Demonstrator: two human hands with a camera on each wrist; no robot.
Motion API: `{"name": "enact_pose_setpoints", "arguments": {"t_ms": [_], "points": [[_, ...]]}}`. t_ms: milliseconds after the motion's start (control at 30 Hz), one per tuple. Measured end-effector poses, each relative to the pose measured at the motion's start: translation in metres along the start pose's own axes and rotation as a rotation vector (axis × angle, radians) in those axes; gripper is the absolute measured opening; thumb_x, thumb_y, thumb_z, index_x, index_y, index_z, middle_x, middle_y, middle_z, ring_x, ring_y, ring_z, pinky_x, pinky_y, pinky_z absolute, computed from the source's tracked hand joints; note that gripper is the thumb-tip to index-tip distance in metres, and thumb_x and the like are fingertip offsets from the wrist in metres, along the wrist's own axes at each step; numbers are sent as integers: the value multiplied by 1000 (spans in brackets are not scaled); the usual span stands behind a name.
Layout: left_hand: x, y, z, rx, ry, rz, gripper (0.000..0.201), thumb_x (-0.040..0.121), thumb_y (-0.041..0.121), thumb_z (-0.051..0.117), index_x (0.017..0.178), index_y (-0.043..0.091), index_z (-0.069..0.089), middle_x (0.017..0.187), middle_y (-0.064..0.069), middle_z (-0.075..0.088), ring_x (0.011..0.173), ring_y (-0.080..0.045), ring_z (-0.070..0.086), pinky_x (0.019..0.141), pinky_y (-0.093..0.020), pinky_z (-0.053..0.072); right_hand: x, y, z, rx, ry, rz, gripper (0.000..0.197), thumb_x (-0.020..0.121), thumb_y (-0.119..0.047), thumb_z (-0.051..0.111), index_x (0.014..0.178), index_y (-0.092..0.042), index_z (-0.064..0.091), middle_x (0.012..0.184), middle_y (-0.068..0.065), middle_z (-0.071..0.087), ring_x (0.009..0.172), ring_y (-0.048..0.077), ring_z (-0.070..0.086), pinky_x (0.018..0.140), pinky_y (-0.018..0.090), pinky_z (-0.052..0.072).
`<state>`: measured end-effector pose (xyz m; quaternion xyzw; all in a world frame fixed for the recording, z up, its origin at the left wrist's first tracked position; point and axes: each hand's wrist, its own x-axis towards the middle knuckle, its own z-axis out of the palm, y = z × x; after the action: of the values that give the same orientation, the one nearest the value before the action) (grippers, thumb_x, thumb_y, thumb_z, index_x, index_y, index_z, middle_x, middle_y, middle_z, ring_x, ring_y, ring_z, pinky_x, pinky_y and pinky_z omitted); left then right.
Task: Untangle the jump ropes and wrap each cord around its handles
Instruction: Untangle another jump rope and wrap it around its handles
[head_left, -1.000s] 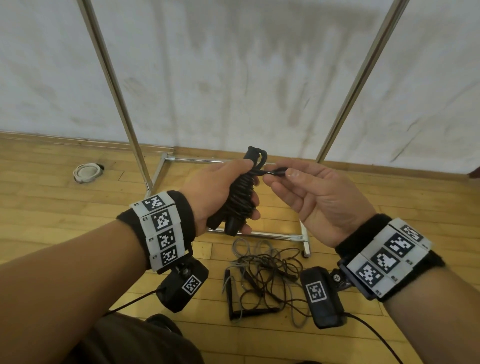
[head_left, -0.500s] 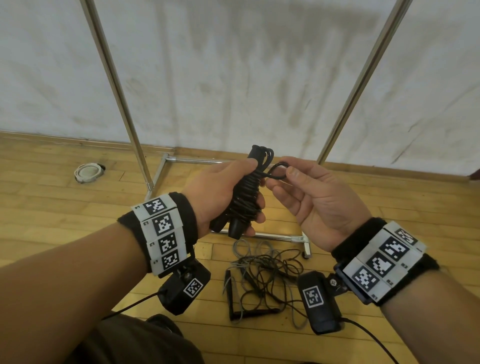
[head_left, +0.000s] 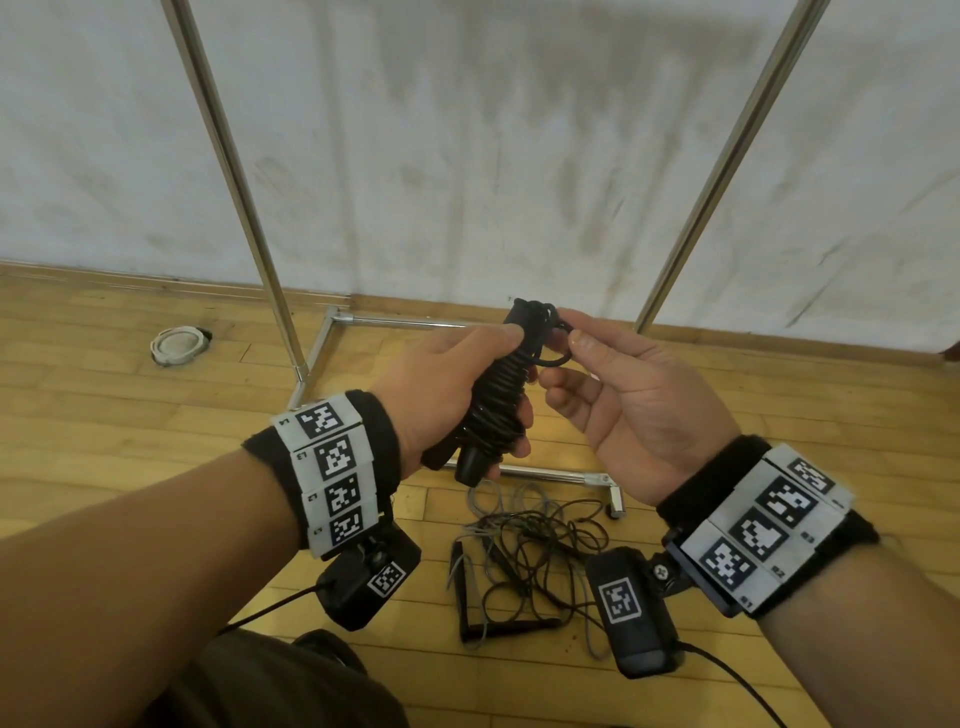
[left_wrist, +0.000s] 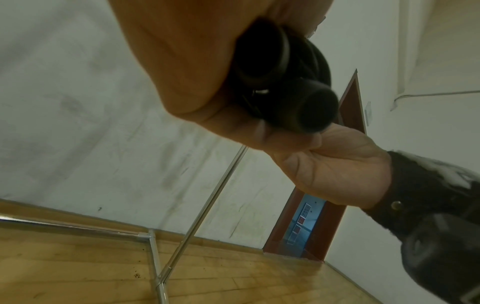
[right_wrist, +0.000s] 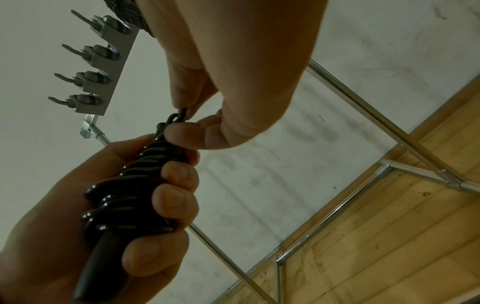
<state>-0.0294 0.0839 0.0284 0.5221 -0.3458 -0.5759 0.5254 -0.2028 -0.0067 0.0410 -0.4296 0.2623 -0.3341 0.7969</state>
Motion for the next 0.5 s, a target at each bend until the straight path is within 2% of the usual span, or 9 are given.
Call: {"name": "enact_pose_setpoints", "arguments": {"t_ms": [67,167,300,400,500], "points": [[1,0,1,0,-11,11,44,99,50,59,114,9,62,87,-22,73,71,-42,73,53,-41,59,1,1,1,7,32,2,32,96,-5,60,126,-5,71,110,14,71,74,19,67,63,27,57],[2,0,0,19,-16,19,46,99,52,58,116,9,63,88,-21,74,73,-43,73,55,-42,59,2,1,1,-6,62,-1,28,98,-2,57,122,-6,71,104,11,73,71,16,66,63,26,56],[3,-3,-1,50,0,24,48,98,53,59,115,9,65,88,-21,74,74,-44,74,57,-43,60,3,1,2,-17,62,-6,24,99,-3,57,121,-7,64,95,8,72,73,17,64,65,28,54],[3,-5,0,78,9,28,48,98,53,58,113,7,66,86,-21,74,72,-43,74,56,-43,59,3,1,2,-27,54,-11,21,99,-3,56,117,-7,65,95,10,72,78,19,67,69,30,55],[2,-5,1,109,10,41,48,100,50,56,116,6,65,85,-19,74,70,-42,74,54,-43,60,4,1,3,-25,57,-4,18,99,-2,57,110,-7,69,96,11,74,76,18,70,65,26,57]]}}
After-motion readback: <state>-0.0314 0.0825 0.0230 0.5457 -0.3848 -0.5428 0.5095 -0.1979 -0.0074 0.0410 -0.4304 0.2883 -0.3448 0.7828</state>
